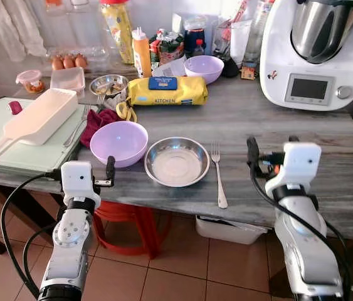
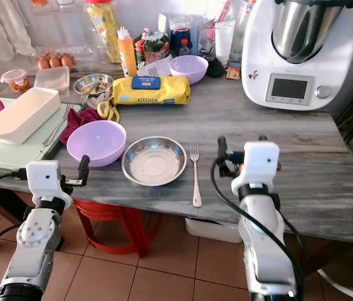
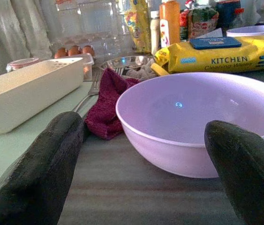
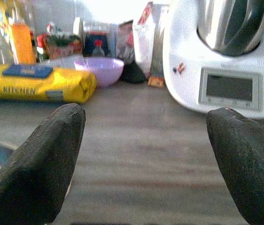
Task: Setting the table
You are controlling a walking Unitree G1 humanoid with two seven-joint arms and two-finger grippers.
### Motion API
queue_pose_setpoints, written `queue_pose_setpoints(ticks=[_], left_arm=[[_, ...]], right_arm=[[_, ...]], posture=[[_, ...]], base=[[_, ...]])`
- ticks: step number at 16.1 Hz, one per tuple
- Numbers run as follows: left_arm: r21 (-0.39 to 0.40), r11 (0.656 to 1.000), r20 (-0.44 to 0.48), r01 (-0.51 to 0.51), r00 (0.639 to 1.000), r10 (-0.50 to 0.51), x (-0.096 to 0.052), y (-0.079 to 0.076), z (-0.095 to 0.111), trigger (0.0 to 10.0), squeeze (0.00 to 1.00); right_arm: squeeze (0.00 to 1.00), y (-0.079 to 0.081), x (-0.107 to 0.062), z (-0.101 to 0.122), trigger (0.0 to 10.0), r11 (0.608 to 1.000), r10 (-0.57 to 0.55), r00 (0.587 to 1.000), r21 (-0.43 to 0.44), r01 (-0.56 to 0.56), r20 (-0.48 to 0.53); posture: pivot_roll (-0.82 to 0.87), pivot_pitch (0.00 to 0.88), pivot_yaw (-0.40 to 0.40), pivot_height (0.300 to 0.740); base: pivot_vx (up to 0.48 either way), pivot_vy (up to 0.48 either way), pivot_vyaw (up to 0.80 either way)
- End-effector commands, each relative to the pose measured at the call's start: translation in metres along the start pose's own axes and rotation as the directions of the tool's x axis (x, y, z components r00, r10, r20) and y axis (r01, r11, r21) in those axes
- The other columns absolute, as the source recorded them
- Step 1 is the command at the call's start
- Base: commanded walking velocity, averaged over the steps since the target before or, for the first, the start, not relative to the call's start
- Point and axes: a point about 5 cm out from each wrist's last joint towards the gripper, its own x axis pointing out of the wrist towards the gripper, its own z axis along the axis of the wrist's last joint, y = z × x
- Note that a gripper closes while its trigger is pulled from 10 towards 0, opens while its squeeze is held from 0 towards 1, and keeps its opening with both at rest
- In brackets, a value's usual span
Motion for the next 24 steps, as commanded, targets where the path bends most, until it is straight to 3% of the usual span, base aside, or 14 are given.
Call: queue_pose_setpoints(ticks=[1,4,9,15,20,24], left_arm=[[0.019,1.0,0.008,0.0,1.0,0.0,0.001,-0.001,0.002,10.0,0.0],[0.027,1.0,0.015,-0.008,1.0,0.007,0.001,-0.001,0.004,10.0,0.0],[0.033,0.999,0.052,-0.042,0.998,0.04,-0.004,0.009,0.012,10.0,0.0],[0.021,1.0,-0.01,-0.02,1.0,0.02,-0.032,0.006,-0.002,10.0,0.0],[0.029,0.999,0.0,-0.018,1.0,0.019,-0.026,0.004,0.004,10.0,0.0],[0.019,0.999,-0.001,-0.037,0.999,0.037,-0.024,0.002,0.006,10.0,0.0]], right_arm=[[0.0,0.004,0.001,-0.001,10.0,1.0,0.003,1.0,-0.002,-0.003,0.001],[0.0,0.006,0.002,0.002,10.0,1.0,0.002,1.0,-0.005,-0.002,0.03],[0.0,-0.016,-0.008,0.003,10.0,0.996,-0.078,0.996,-0.047,0.08,0.046],[0.0,-0.02,-0.011,0.006,10.0,0.993,-0.1,0.993,-0.052,0.103,0.058],[0.0,-0.012,-0.007,0.003,10.0,0.998,-0.054,0.998,-0.031,0.055,0.039],[0.0,-0.011,-0.007,0.002,10.0,0.999,-0.05,0.999,-0.016,0.05,0.021]], posture=[[-0.02,0.0,0.072,0.74],[-0.02,0.0,0.088,0.74],[-0.03,0.0,0.096,0.74],[-0.03,0.019,0.085,0.74],[-0.01,0.038,0.072,0.74],[-0.01,0.048,0.062,0.74]], base=[[0.0,0.0,-0.8],[0.0,0.0,-0.27],[0.0,0.0,0.0],[0.0,0.0,0.0],[0.0,0.0,0.0],[0.0,0.0,-0.75]])
